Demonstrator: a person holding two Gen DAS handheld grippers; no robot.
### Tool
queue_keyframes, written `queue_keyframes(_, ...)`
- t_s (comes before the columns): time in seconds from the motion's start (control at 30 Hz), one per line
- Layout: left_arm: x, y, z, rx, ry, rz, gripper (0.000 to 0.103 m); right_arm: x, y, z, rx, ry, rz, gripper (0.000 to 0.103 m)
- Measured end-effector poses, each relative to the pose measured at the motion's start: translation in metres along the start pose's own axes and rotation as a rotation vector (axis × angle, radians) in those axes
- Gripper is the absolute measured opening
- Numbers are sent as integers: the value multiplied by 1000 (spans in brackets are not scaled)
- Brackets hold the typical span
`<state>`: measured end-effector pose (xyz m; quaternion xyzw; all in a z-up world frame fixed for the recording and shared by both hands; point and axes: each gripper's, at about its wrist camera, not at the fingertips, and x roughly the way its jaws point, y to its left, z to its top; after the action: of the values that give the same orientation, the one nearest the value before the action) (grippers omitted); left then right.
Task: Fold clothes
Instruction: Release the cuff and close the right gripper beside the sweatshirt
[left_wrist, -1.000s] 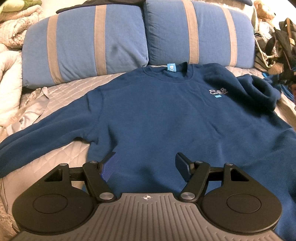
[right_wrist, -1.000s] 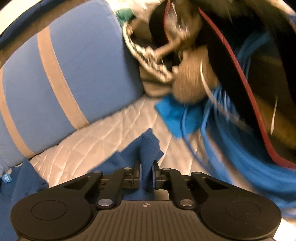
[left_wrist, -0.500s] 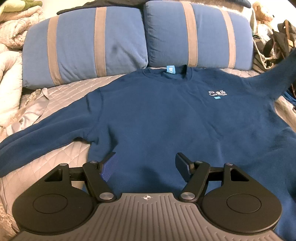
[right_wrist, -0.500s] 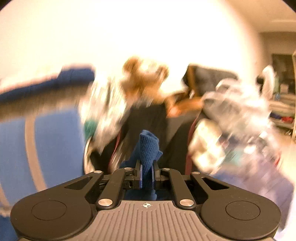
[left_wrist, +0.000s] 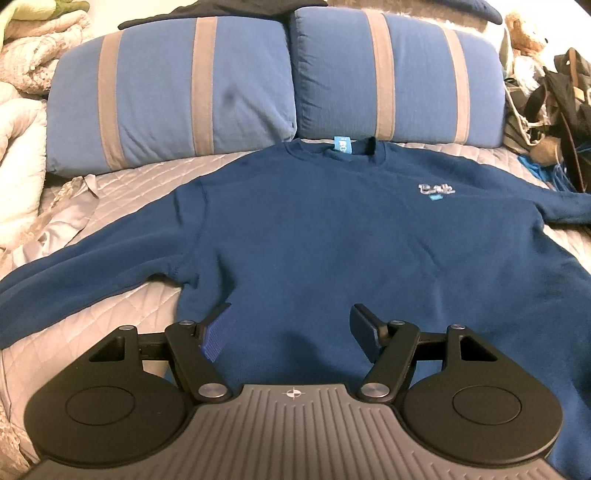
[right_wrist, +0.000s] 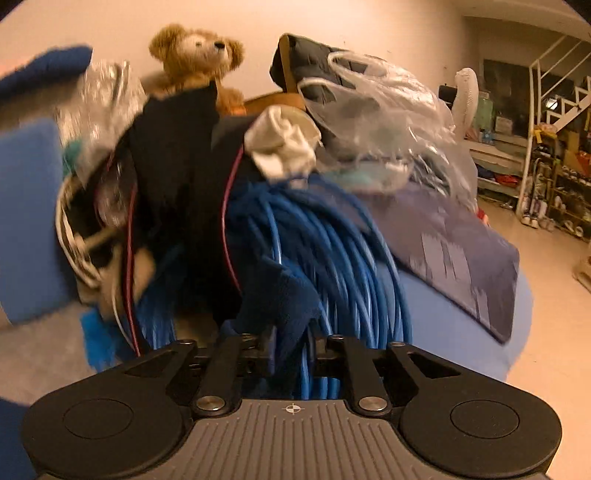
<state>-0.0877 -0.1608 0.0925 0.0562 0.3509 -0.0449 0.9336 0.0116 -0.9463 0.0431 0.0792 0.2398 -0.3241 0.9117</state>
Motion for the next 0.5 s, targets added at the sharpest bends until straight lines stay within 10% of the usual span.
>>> queue_keyframes(0.07,0,0,0,-1,0,-2,68,-11,5,-4,-18,-32,-46,65)
queue_keyframes(0.17,0,0,0,3,0,0,68,-37,16,-3,-49,-142,-72,84)
queue_keyframes(0.3,1,0,-1,7,1,1,68,-74,51,-5,-164,-226,79,94)
queue_keyframes(0.5,0,0,-1,5,1,1,68,-82,135,-22,-297,-102,431,95)
